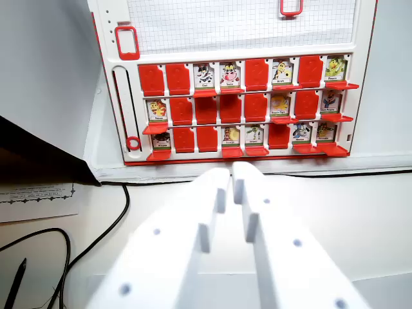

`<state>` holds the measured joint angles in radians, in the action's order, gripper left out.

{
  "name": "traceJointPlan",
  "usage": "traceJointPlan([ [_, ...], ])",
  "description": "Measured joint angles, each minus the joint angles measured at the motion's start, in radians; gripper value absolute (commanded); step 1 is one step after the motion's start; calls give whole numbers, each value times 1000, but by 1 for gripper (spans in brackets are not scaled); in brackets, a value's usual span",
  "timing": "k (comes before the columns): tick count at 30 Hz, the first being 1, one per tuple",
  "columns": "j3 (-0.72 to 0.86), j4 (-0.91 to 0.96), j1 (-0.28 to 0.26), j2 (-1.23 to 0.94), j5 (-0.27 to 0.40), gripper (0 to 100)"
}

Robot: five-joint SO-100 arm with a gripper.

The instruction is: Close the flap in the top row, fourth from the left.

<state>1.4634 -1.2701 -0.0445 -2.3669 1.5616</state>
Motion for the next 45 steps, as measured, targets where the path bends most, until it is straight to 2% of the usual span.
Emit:
traceJointPlan([
  [9,104,75,5,0,54,0],
  [16,296,253,77,-8,155,0],
  [24,388,419,146,98,170,0],
  [34,402,629,149,336,161,0],
  [45,402,851,115,647,161,0],
])
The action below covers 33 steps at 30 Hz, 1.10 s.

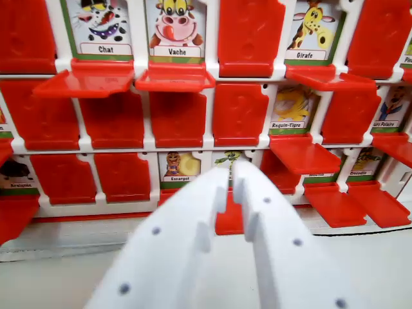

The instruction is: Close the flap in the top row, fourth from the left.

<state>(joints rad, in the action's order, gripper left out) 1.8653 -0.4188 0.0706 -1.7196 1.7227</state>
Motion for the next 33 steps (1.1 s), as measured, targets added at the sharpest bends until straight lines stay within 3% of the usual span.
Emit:
traceJointPlan([
  [12,-172,37,2,264,0,0],
  [23,-275,55,-43,325,-28,0],
  [33,-325,169,-38,341,-51,0],
])
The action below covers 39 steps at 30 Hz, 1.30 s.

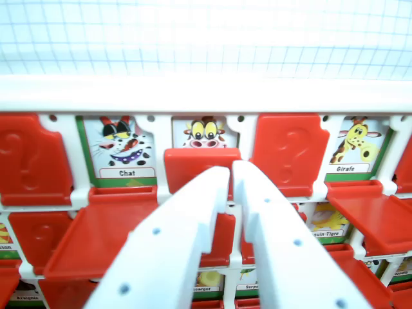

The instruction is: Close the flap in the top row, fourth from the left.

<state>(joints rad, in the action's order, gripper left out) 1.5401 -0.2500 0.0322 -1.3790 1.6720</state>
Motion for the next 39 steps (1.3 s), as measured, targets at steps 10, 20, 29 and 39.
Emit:
traceJointPlan([
  [10,0,11,6,0,-9,0],
  [20,0,5,14,0,-9,0],
  [29,-2,-112,26,-34,-31,0],
  [39,-114,-388,58,-186,-94,0],
])
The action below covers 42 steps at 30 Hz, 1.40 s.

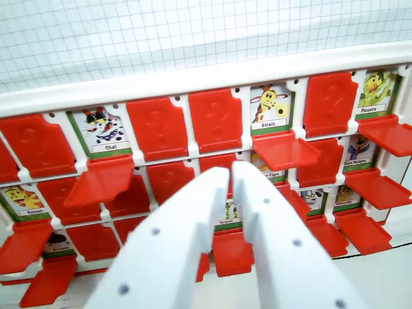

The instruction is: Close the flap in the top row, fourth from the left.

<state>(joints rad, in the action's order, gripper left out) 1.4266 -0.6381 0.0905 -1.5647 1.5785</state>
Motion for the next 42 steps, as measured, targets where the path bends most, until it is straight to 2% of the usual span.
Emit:
traceJointPlan([
  [7,-109,-285,-2,-115,-15,0],
  [16,-110,-440,-20,-330,14,0],
  [25,-124,-657,-54,-480,-31,0],
  [28,-124,-693,-69,-545,-29,0],
  [34,-84,-703,-137,-660,-29,0],
  [42,-78,-703,-186,-695,-25,0],
])
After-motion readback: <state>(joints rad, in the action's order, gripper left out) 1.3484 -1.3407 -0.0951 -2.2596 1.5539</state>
